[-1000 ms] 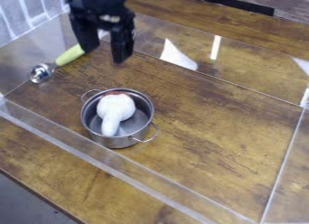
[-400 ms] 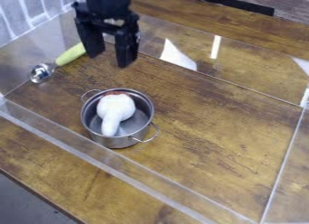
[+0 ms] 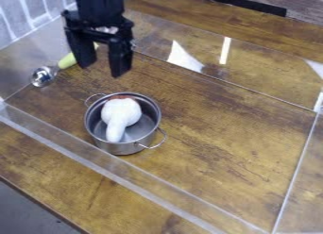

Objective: Put the mushroom in the silver pot

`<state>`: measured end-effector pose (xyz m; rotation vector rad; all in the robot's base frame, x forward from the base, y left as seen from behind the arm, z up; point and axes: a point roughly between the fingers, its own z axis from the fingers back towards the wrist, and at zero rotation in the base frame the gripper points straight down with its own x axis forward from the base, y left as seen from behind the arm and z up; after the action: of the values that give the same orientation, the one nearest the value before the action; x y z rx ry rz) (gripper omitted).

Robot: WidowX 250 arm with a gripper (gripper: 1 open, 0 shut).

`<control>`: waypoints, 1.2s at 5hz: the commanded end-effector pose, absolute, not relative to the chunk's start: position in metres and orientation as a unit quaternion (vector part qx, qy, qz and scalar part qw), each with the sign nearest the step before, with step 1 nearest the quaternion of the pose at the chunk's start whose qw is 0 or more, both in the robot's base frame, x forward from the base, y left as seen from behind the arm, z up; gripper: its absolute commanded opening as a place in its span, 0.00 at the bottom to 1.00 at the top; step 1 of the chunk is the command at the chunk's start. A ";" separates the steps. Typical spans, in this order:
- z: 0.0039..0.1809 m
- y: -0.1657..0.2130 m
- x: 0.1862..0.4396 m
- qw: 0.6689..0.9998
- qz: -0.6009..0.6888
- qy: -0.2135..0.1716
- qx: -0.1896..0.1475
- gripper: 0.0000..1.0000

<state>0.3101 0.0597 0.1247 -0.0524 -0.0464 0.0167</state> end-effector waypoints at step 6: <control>0.118 0.053 0.323 0.998 -0.018 -0.050 -0.036 0.00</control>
<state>0.3202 0.0560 0.1030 -0.0884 -0.0511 -0.0205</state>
